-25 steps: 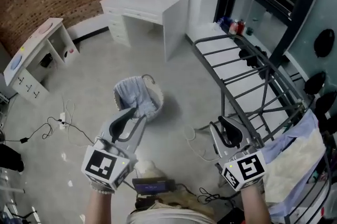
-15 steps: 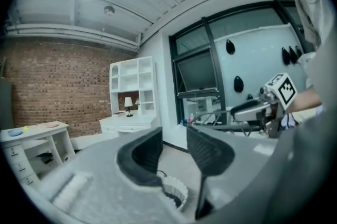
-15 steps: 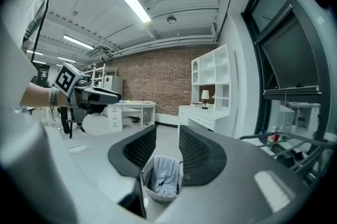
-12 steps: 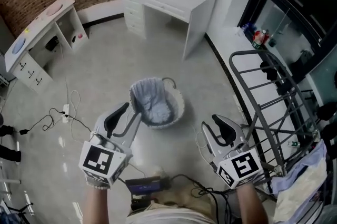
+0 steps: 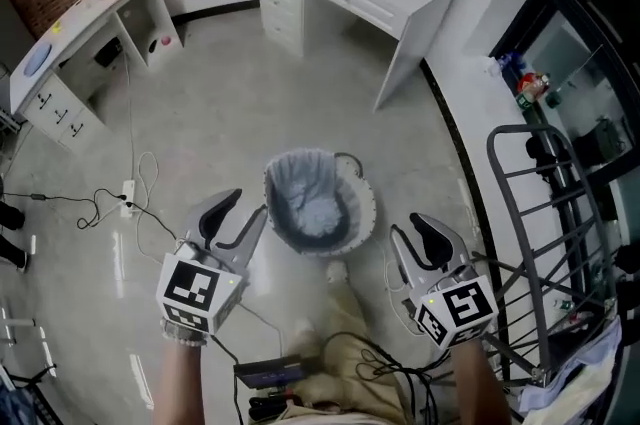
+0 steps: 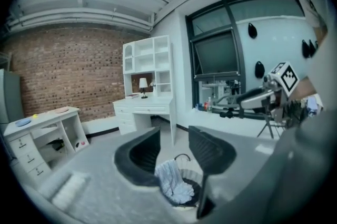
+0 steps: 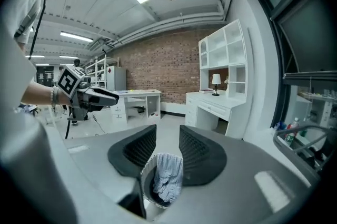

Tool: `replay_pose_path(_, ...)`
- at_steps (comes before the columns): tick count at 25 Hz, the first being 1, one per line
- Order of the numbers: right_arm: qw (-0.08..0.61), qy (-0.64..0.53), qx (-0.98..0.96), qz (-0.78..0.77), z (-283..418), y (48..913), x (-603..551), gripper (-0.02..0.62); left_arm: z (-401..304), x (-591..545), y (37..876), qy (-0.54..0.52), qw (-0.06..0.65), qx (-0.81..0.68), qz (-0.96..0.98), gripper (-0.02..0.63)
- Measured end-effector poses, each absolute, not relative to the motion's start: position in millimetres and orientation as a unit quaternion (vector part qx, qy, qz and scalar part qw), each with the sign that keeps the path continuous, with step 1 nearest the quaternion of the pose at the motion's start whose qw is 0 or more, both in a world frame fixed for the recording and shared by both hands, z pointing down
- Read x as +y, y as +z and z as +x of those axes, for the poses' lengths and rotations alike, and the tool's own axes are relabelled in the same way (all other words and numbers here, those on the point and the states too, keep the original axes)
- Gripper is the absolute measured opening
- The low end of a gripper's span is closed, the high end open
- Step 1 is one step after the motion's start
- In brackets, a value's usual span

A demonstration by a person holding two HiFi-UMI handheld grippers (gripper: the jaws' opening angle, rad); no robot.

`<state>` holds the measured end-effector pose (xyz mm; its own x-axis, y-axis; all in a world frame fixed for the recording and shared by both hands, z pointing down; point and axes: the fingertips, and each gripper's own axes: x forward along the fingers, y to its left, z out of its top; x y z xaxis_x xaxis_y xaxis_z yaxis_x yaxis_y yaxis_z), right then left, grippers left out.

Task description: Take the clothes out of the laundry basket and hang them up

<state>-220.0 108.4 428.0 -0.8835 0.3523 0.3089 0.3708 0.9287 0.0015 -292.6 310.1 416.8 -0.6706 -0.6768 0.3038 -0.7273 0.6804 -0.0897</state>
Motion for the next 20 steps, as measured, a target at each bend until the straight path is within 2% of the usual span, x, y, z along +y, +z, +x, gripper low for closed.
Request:
replay_pose_path(11,0.196,-0.041,-0.951,-0.236,-360.0,523.9,89.9,0.123,-410.8,296.2,568.0,0.089,0.223,-0.908,0.344,0.176)
replay_pose_path(20,0.205,-0.107,-0.937,-0.262,-425.1,627.2,82.2,0.123,-491.2,287.1,728.4,0.118,0.303,-0.885,0.332,0.167)
